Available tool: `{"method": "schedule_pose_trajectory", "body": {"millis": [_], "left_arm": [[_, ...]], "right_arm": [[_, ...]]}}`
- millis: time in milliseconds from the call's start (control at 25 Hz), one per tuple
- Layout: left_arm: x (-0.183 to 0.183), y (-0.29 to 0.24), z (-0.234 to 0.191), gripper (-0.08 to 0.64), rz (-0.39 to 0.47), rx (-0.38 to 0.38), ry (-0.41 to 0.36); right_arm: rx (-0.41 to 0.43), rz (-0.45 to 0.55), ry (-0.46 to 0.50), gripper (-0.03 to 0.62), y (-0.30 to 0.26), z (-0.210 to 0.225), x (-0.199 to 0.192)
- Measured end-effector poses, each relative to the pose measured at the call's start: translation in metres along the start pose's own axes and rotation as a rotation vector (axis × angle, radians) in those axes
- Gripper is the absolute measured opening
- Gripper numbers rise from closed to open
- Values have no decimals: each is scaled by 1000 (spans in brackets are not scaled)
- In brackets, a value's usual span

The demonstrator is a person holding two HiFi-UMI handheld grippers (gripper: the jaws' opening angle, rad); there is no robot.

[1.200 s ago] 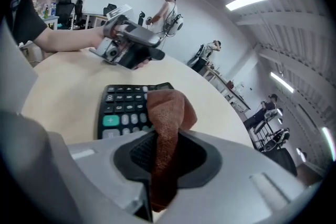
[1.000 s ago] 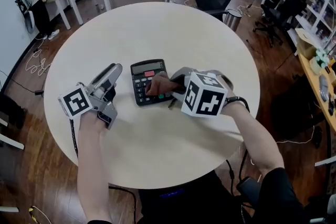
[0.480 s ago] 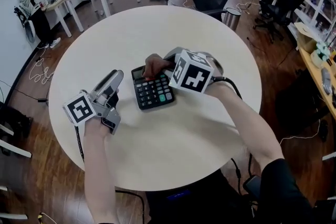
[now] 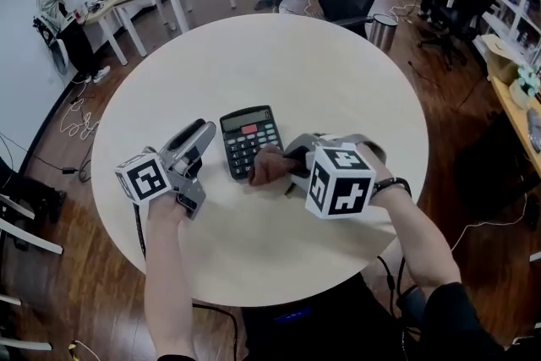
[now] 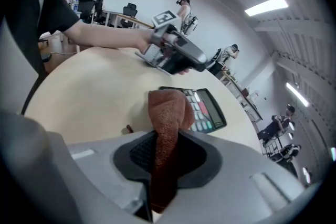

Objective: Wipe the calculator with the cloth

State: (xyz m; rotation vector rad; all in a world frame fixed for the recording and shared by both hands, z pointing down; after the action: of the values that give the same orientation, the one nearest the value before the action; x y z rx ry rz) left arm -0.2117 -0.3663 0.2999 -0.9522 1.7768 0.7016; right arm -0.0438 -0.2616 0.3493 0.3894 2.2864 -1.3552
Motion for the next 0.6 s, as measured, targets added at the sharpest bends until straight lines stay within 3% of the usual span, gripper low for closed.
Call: {"method": "schedule_pose_trajectory", "body": {"millis": [120, 240, 320, 480, 600], "left_arm": [[-4, -5, 8, 180, -57, -13, -59], [-11, -4, -3, 204, -147, 38, -91], [-14, -6, -15, 226, -225, 61, -55], [-20, -31, -24, 246, -367, 14, 92], [-23, -54, -27, 281, -459, -9, 150]], "right_arm": [[55, 60, 6, 64, 22, -31, 5], [3, 166, -96, 64, 45, -34, 1], [-26, 253, -191, 64, 56, -30, -4], [2, 525, -374, 64, 79, -22, -10], [-11, 670, -489, 64, 103, -6, -24]]}}
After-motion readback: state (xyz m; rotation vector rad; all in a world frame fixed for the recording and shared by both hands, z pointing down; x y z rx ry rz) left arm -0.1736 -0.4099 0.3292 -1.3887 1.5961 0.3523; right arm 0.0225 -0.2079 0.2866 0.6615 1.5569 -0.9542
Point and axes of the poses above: the fingertips, and each gripper's own axes: y backward along the fingers, z to its right, x out of its top, the point moved 4 cm from there along y, backward along the fingers, and after that the axes turned 5 degrees about -y, right-handed, at the moved point
